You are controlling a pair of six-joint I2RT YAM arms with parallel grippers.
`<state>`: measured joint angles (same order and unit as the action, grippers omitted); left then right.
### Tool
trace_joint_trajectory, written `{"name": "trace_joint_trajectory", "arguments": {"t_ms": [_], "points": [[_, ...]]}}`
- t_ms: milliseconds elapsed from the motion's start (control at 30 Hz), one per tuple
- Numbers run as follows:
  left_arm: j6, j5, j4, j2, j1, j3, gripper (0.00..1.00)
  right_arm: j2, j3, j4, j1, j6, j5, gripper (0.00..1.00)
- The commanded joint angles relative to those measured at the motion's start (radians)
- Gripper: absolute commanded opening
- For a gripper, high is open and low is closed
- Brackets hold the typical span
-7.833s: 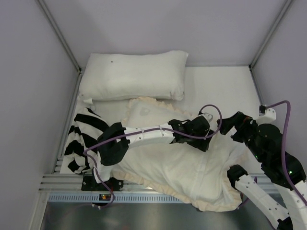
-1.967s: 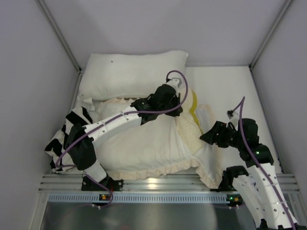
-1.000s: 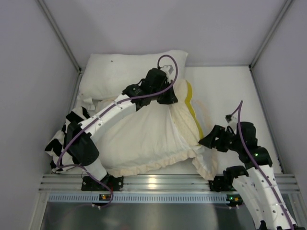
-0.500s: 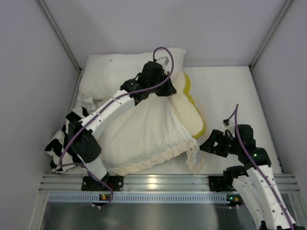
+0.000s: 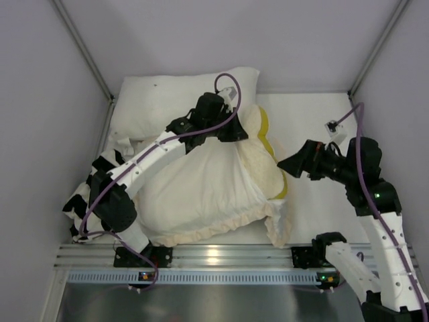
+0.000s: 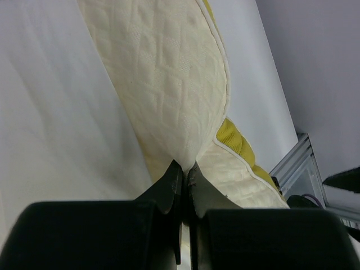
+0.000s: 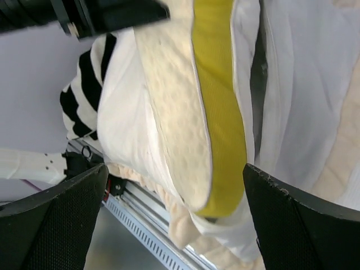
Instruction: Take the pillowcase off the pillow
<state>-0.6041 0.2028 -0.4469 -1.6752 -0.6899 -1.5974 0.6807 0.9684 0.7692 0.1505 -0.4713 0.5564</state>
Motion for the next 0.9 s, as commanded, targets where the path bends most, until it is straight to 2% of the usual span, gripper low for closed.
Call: {"name": "trace_joint_trajectory", "arguments": {"t_ms": [0,133,333,433,633,733,867], "points": [[-0.019,0.110,0.148,0.107,-0.031,0.043,0.00,0.155,0.070,-0.108,0.017,0.025,0.026,0.99],[-0.016,0.115,0.168,0.143,-0.072,0.108,0.00,0.356,0.113,-0.235,0.017,0.017,0.069,0.99],[-0.010,0.110,0.168,0.163,-0.112,0.139,0.00,0.543,0.151,-0.398,0.017,-0.114,0.094,0.99],[-0.010,0.113,0.168,0.163,-0.120,0.140,0.00,0.582,0.135,-0.502,0.018,-0.174,0.100,0.99],[-0.010,0.132,0.168,0.150,-0.128,0.137,0.00,0.619,0.096,-0.583,0.058,-0.234,0.131,0.97],[-0.008,0.132,0.168,0.154,-0.131,0.137,0.00,0.620,0.053,-0.606,0.093,-0.253,0.123,0.93],[-0.011,0.139,0.171,0.147,-0.132,0.134,0.00,0.614,0.007,-0.636,0.132,-0.271,0.114,0.79]]}}
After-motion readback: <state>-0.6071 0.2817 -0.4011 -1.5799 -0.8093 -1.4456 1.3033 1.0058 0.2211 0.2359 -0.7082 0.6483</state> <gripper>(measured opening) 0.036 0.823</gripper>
